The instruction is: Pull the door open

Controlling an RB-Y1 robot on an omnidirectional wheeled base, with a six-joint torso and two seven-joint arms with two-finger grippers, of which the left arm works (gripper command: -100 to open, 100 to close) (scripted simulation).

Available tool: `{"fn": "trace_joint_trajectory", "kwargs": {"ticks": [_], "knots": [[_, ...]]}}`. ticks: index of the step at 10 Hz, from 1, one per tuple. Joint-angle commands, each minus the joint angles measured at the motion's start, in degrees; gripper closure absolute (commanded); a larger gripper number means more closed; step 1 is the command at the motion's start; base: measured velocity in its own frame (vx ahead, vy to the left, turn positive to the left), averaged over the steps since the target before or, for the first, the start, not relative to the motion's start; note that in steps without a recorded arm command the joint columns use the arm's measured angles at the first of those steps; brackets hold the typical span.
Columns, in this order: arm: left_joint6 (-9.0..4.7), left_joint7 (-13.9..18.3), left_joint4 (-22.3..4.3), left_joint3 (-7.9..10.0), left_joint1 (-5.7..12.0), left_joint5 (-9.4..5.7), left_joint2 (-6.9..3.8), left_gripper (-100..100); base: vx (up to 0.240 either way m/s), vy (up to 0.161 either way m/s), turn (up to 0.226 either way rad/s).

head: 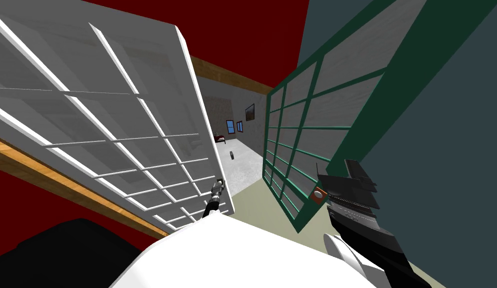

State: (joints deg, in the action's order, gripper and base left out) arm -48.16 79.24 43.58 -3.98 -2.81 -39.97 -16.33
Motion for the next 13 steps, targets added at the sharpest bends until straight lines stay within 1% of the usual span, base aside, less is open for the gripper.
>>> {"fn": "trace_joint_trajectory", "kwargs": {"ticks": [1, 2, 7, 8, 9, 10, 11, 13], "knots": [[0.00, 0.0, 0.0, 0.00, 0.00, 0.00, 0.00, -100, 0.079, 0.005, -0.002], [0.00, 0.0, 0.0, 0.00, 0.00, 0.00, 0.00, 100, -0.014, -0.001, 0.018], [0.00, 0.0, 0.0, 0.00, 0.00, 0.00, 0.00, 100, -0.014, 0.001, -0.004], [-0.28, 1.0, 0.2, -1.16, -0.54, 0.61, -0.53, 100, -0.132, 0.020, -0.066], [-0.41, 1.3, 0.3, -1.51, -0.70, 0.80, -0.71, 100, -0.217, 0.010, -0.108], [-0.71, 2.0, 0.5, -2.30, -1.04, 1.22, -1.09, 100, -0.214, -0.002, -0.087], [-1.20, 3.2, 0.9, -3.62, -1.61, 1.93, -1.73, 100, -0.229, 0.004, -0.132], [-1.85, 4.8, 1.4, -5.38, -2.36, 2.86, -2.58, 100, -0.261, 0.020, -0.117]]}}
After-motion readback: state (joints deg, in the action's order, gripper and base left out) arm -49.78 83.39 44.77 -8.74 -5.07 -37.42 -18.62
